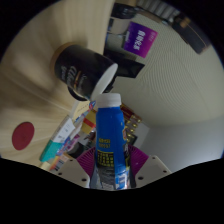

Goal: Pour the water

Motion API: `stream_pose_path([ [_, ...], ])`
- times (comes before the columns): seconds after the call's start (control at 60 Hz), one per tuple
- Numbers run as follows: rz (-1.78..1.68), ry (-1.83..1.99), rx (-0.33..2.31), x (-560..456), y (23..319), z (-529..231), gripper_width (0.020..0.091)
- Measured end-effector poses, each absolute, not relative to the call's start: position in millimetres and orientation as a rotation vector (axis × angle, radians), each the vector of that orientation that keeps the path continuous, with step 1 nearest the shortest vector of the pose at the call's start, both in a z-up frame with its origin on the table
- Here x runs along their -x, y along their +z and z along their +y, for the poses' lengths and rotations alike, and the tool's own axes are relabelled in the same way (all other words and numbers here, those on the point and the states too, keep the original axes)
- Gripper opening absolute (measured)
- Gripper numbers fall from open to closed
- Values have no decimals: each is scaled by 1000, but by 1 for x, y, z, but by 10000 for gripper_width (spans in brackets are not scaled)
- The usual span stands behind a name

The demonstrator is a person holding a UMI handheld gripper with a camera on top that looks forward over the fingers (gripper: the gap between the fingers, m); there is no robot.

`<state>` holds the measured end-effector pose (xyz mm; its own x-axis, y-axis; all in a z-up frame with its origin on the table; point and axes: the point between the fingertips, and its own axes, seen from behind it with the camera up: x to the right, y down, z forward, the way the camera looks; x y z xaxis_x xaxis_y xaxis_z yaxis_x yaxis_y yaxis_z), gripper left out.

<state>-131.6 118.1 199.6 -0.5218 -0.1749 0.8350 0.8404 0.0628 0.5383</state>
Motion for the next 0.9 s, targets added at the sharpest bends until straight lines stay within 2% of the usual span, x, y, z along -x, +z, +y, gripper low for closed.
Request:
stream_pose_path([
  [0.2,-1605,-1677,562,148,206,119,463],
  [0.35,-1607,-1633,578,152,207,116,464],
  [0.467,-1302,-1355,867,139,226,105,454],
  [0.517,-1137,-1131,1034,128,245,116,456],
  [0.567,-949,-907,1167,119,251,118,457],
  [0.6,-804,-759,1228,106,241,102,456],
  [0.617,-757,-673,1263,103,249,106,457],
  [0.683,-523,-317,1377,95,237,100,459],
  [0.7,-444,-235,1381,90,217,92,460],
  [0.717,-402,-150,1410,86,230,96,459],
  [0.783,-181,116,1457,79,204,95,459],
  [0.8,-140,153,1466,80,181,91,459],
  [0.817,-109,178,1478,76,174,92,458],
  [0.833,-64,200,1478,67,153,83,462],
  [0.867,-48,186,1509,51,164,94,466],
  [0.9,-38,158,1521,45,152,94,466],
])
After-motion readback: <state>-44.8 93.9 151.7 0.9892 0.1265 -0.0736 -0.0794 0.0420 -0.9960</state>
